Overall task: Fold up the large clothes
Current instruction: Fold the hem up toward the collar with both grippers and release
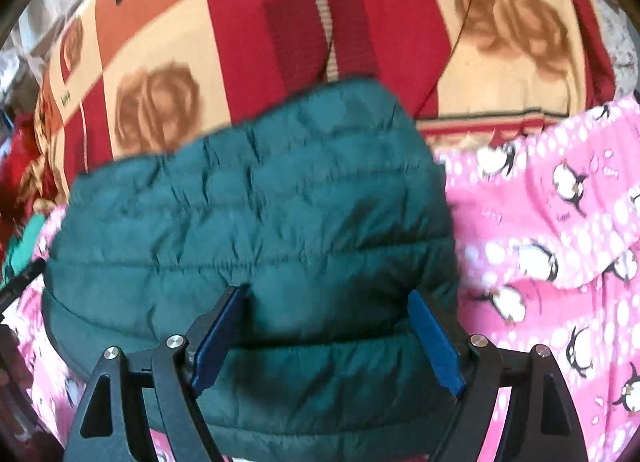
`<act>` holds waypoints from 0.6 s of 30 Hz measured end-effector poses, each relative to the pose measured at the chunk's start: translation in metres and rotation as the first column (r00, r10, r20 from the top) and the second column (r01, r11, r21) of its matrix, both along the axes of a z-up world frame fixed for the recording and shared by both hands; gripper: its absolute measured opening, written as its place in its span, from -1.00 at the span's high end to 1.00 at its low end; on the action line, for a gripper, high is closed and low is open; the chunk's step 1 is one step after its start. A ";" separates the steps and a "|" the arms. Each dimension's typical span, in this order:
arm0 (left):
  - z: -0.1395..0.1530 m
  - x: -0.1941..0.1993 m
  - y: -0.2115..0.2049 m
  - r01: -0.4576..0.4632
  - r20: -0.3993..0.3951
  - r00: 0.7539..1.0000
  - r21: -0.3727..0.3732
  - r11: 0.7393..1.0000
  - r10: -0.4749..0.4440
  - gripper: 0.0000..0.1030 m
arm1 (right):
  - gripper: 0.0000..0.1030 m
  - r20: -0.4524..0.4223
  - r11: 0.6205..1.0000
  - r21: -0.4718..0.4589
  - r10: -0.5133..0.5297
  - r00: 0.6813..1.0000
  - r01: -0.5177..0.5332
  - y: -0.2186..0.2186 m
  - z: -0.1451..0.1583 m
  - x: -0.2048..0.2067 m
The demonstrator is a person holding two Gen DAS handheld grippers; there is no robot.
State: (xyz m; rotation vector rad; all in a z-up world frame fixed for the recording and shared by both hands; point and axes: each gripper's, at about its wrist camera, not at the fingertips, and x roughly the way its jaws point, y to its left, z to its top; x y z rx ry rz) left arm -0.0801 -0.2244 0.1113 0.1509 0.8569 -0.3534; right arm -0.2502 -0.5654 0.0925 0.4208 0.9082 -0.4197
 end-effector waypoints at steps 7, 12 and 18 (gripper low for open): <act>0.001 -0.012 0.002 0.010 0.004 1.000 -0.016 1.000 -0.010 -0.87 | -0.58 0.043 1.000 -0.007 0.001 0.999 -0.001 0.006 0.021 -0.014; 0.001 -0.012 0.002 0.016 -0.003 1.000 -0.033 0.999 -0.016 -0.87 | -0.66 0.047 1.000 -0.005 -0.008 0.999 0.008 0.005 0.024 -0.021; -0.008 -0.003 0.002 0.029 -0.033 0.999 -0.053 0.998 -0.030 -0.87 | -0.78 0.047 0.999 0.017 -0.034 0.998 0.034 -0.008 0.018 -0.022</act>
